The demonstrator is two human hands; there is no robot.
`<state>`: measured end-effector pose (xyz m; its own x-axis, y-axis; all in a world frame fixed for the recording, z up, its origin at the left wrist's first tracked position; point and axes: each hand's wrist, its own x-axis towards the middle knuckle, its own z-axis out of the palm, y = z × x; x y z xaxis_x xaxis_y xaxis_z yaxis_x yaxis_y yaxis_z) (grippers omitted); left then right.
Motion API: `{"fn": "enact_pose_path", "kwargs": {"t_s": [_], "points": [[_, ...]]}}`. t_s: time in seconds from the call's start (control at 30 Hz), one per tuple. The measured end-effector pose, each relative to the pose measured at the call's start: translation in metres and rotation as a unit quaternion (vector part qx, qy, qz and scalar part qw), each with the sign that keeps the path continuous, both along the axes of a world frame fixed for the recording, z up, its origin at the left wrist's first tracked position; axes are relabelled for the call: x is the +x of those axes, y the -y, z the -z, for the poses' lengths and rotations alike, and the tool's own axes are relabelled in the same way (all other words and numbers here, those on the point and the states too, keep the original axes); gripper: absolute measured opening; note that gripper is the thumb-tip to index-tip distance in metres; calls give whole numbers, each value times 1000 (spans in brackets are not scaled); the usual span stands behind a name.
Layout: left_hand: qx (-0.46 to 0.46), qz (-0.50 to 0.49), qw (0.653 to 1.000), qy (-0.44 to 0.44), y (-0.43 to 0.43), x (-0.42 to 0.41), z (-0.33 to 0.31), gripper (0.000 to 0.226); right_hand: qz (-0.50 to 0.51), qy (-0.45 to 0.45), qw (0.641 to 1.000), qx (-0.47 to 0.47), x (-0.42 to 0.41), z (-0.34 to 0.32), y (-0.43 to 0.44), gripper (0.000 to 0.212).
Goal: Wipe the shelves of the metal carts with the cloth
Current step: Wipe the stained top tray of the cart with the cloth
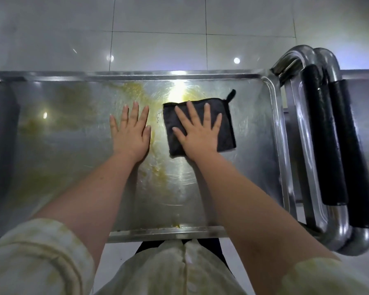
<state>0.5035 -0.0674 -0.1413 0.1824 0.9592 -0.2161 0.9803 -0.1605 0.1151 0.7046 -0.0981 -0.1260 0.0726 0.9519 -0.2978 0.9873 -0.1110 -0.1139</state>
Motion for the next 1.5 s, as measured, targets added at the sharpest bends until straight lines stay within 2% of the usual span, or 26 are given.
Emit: {"fn": "enact_pose_path", "kwargs": {"t_s": [0.1, 0.2, 0.33, 0.4, 0.53, 0.6, 0.67, 0.8, 0.87, 1.0, 1.07, 1.2, 1.27, 1.4, 1.5], "points": [[3, 1, 1000, 5, -1, -1, 1, 56, 103, -10, 995, -4, 65, -1, -9, 58], [3, -2, 1000, 3, -2, 1, 1, 56, 176, 19, 984, -38, 127, -5, -14, 59], [13, 1, 1000, 7, -1, 0, 3, 55, 251, 24, 967, -29, 107, -4, -26, 61], [17, -1, 1000, 9, -3, -2, 3, 55, 217, 6, 976, -4, 65, -3, -40, 62], [20, -4, 1000, 16, -4, -4, 2, 58, -9, -9, 1000, 4, -18, -1, -51, 61], [21, -6, 1000, 20, -4, -2, 2, 58, -64, -11, 998, 0, -19, 1, -51, 61], [18, -9, 1000, 20, -5, -2, 2, 56, -46, -15, 999, 10, 10, 2, -54, 61], [15, -8, 1000, 15, -5, -1, 2, 57, 130, 17, 991, 9, 120, 0, -59, 63], [13, -7, 1000, 15, -5, -1, 2, 59, 186, 44, 982, -5, 156, -3, -55, 64], [16, -1, 1000, 5, -4, 0, 3, 59, 241, 44, 970, -5, 123, -2, -72, 63], [18, 0, 1000, 6, -3, -1, 4, 59, 204, 26, 979, 5, 78, 2, -89, 62], [21, 4, 1000, -7, -3, -1, 4, 61, 48, -1, 999, 18, -22, 5, -100, 62], [23, 3, 1000, -11, -3, -1, 4, 60, -6, -10, 1000, 16, -46, 5, -96, 62], [23, 0, 1000, 10, -3, 0, 4, 58, -30, -3, 999, 19, -11, 4, -95, 61], [18, -4, 1000, 18, -4, 0, 4, 58, 54, 14, 998, 17, 61, 3, -85, 62]]}}
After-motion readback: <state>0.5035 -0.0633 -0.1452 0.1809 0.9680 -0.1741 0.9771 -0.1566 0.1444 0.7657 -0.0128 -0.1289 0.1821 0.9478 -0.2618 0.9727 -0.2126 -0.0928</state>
